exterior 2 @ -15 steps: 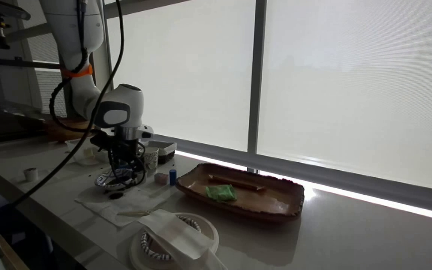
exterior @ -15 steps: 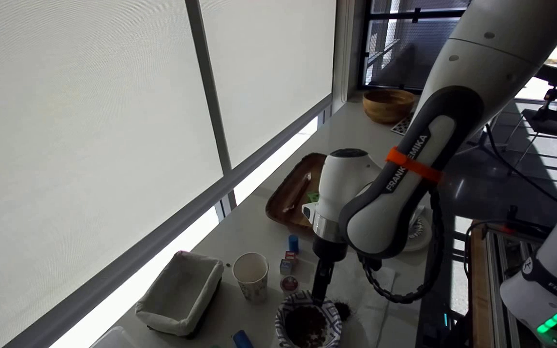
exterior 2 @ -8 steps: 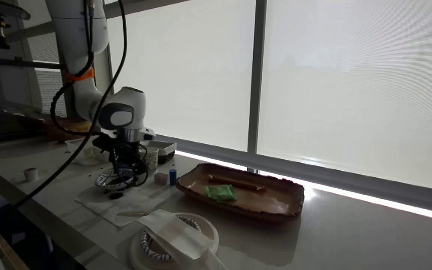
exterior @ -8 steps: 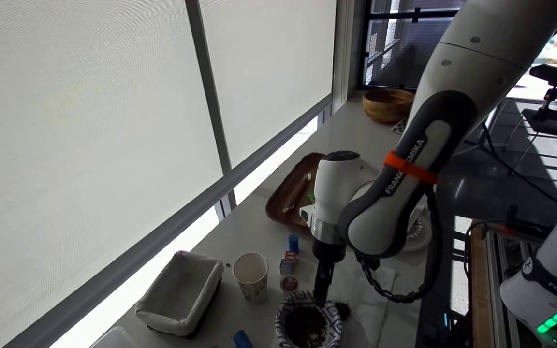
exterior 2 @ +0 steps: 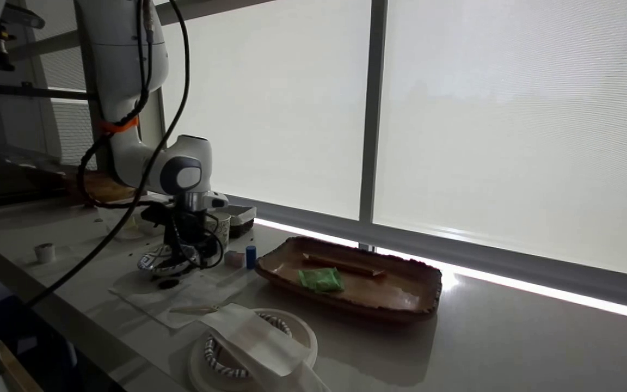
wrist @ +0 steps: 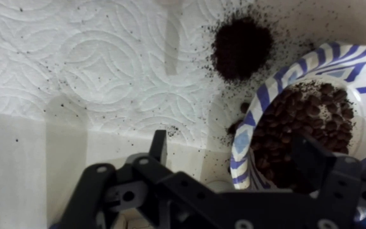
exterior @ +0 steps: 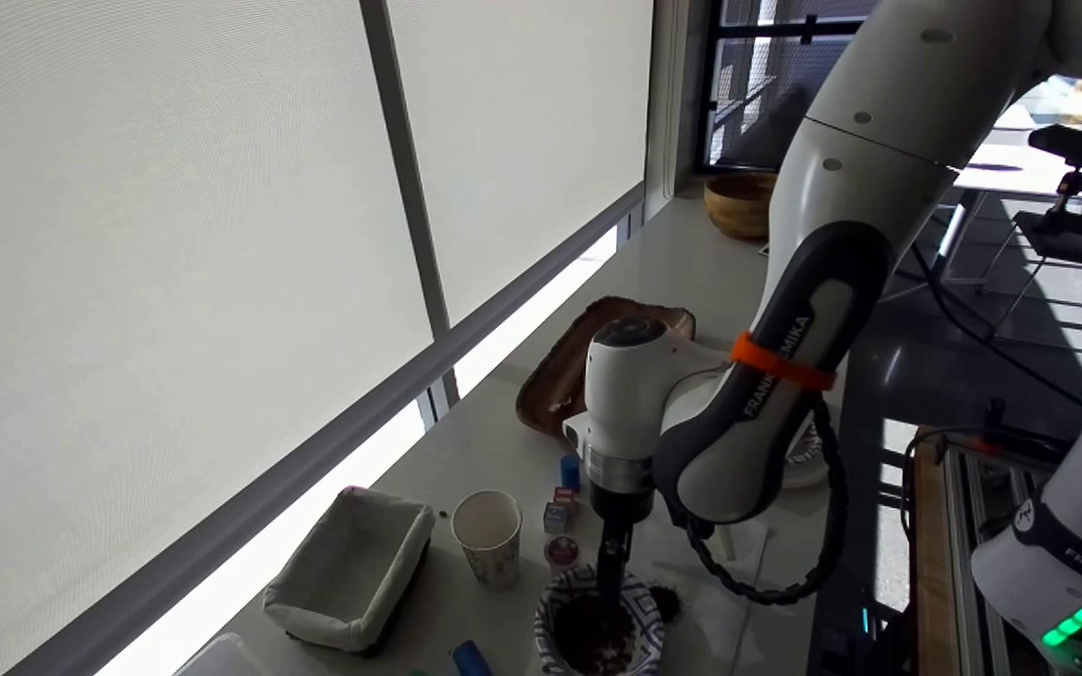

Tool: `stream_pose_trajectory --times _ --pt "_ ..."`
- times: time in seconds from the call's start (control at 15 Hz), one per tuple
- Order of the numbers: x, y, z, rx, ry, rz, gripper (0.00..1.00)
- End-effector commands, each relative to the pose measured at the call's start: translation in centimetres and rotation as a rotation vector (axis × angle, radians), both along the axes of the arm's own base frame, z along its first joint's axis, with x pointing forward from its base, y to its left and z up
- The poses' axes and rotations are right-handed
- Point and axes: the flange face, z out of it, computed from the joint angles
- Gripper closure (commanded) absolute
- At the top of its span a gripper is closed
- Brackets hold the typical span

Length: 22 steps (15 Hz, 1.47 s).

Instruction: Move the cup backwards and pour the beans into it

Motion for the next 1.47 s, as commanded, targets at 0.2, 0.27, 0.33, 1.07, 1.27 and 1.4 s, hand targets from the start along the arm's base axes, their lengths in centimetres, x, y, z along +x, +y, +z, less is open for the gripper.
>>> stream_pose_trajectory --times 0.2,0.27,0.33,1.07,1.27,1.4 --pt "1.2 1.2 -0.6 0.007 0.008 0.002 0.51" --pt "1.3 1.3 -0.7 0.009 0.008 0.003 0.58" --pt "1.4 1.3 -0.8 0.011 0.010 0.005 0.65" --pt "1.8 1.9 -0.3 0.082 0.015 0.053 1.00" --pt "1.7 1.9 -0.1 0.138 0.008 0.103 0.99" --pt "1.7 1.6 -0.1 0.175 0.005 0.121 0.99"
